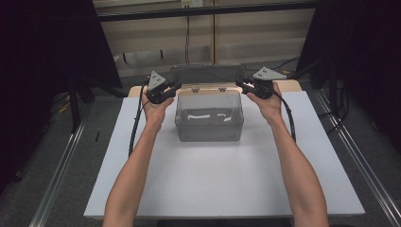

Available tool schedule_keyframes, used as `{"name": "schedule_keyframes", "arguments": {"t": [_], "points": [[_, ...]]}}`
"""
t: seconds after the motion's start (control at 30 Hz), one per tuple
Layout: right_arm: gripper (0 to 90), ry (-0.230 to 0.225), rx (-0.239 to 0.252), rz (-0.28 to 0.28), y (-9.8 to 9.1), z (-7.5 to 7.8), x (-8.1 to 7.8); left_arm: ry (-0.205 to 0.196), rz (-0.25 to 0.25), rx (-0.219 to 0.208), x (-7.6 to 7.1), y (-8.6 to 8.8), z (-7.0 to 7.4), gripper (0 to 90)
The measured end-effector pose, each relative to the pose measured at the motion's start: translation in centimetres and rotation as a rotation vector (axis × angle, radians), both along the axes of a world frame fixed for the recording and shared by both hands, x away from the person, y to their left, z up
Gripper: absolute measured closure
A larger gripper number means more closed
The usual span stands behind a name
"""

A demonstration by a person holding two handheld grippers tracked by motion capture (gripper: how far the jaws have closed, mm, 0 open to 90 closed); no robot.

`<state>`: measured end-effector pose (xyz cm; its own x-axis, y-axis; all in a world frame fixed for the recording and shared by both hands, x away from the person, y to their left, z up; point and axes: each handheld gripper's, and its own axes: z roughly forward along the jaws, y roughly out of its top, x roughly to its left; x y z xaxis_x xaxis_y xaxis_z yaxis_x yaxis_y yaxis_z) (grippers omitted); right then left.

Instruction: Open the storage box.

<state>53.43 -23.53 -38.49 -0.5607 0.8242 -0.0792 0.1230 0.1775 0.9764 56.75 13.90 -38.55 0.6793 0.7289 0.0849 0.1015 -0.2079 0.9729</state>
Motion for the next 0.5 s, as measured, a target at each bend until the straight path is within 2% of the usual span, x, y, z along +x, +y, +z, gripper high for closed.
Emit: {"name": "schedule_keyframes", "arguments": {"t": [0.23,0.4,0.5], "points": [[74.3,0.000,0.005,-0.003,0.03,-0.06,0.23,0.002,0.007,0.000,0.19,-0.11,-0.02,75.6],[73.5,0.006,-0.024,-0.004,0.21,-0.34,0.37,0.003,0.003,0.027,0.34,-0.12,0.09,75.7],[73.2,0.007,-0.020,-0.009,0.31,-0.47,0.63,0.006,0.001,0.018,0.49,-0.15,0.09,75.8]]}}
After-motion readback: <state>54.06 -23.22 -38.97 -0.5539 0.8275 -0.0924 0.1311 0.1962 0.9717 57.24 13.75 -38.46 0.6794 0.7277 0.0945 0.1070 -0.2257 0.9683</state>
